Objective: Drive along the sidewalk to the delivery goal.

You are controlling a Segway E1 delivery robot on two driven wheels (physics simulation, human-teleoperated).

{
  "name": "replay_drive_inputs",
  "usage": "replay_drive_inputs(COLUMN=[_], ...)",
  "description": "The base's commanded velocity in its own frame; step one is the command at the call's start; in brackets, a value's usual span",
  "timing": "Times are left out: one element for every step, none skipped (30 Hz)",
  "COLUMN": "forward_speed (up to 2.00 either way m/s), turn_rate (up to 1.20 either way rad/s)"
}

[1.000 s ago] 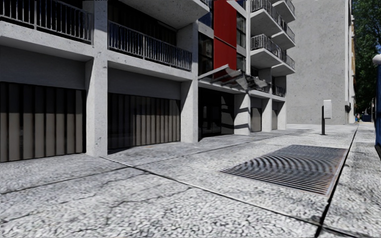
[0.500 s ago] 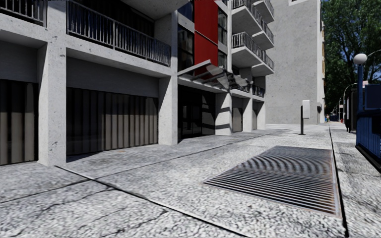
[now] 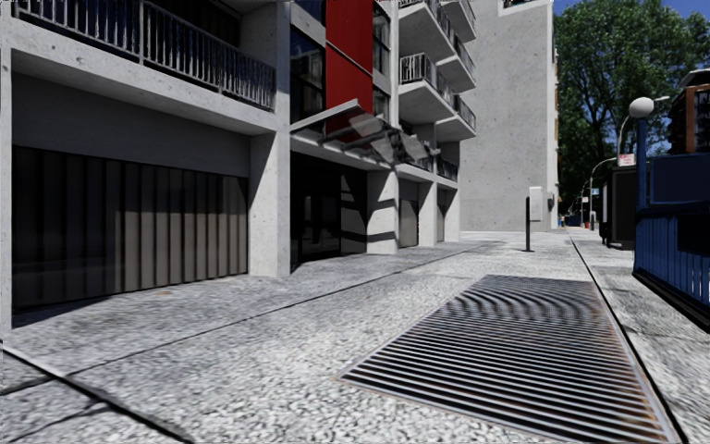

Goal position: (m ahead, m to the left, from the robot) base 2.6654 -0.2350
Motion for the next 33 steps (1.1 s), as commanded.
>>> replay_drive_inputs(forward_speed=[1.09,1.09,1.09,1.09,1.09,1.09,1.09,1.09,1.09,1.09,1.09,1.09,1.09,1.09,1.09,1.09,1.09,1.09,1.09,1.09,1.09,1.09,1.09,1.09,1.09,1.09,1.09,1.09,1.09,1.09,1.09,1.09,1.09], turn_rate=[-0.39,-0.39,-0.39,-0.39,-0.39,-0.39,-0.39,-0.39,-0.39,-0.39,-0.39,-0.39,-0.39,-0.39,-0.39,-0.39,-0.39,-0.39,-0.39,-0.39,-0.39,-0.39,-0.39,-0.39,-0.39,-0.39,-0.39,-0.39,-0.39,-0.39,-0.39,-0.39,-0.39])
